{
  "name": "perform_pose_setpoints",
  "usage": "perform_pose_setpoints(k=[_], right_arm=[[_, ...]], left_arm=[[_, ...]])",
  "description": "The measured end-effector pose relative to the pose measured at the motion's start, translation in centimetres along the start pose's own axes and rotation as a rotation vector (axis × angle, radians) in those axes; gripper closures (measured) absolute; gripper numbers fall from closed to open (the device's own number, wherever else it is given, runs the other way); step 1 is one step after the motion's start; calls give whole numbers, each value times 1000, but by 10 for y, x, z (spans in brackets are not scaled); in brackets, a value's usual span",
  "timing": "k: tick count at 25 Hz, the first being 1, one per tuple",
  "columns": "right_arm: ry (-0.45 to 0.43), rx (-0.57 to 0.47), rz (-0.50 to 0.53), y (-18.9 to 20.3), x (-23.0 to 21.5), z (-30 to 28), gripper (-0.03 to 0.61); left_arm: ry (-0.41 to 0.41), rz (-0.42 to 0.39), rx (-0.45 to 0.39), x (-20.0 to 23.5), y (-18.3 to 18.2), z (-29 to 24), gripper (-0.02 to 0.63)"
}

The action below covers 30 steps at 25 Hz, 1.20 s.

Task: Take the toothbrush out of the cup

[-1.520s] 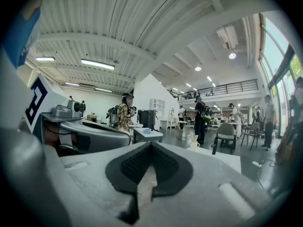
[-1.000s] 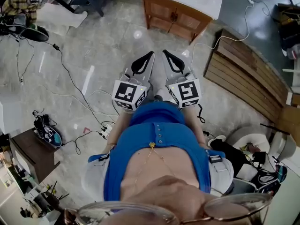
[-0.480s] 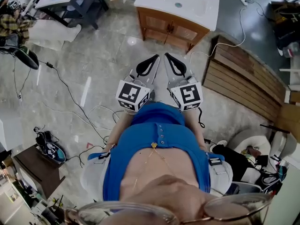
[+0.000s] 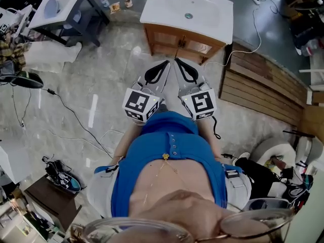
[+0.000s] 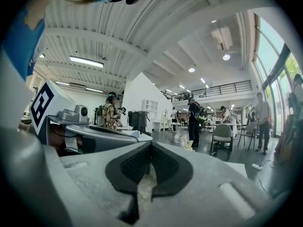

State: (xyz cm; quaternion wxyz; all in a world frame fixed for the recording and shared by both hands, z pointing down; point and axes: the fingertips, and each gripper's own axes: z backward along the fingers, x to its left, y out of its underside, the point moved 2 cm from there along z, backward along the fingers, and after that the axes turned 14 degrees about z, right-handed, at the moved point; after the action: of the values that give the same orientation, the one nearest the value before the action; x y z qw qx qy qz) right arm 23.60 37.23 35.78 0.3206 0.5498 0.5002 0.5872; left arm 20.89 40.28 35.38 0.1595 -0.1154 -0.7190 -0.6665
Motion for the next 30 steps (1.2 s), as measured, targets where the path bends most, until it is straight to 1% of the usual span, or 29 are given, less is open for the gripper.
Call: perform_pose_setpoints(k=[3,9,14,22,25,30], right_arm=[[9,7,-10,2,-3,-20,577],[68,13,-13,-1,-16,-47,577],[92,29,-18,4,-31,-64,577],[52,17,-19,16,-61,-111,577],[36,8,-25,20,-82,-134,577],[-20,-19,-19,23,-121,-175,577]], left_arm=[[2,4,-2,19,-7,-6,614],[4,5,-9,53,-21,-13,614],[-5,16,-11,73,-27,-26,614],[-53,34,-16,110,-35,-58,614],[-73,32,-16,124,-42,-80,614],[-127,13,-34,149,-64,-123,614]])
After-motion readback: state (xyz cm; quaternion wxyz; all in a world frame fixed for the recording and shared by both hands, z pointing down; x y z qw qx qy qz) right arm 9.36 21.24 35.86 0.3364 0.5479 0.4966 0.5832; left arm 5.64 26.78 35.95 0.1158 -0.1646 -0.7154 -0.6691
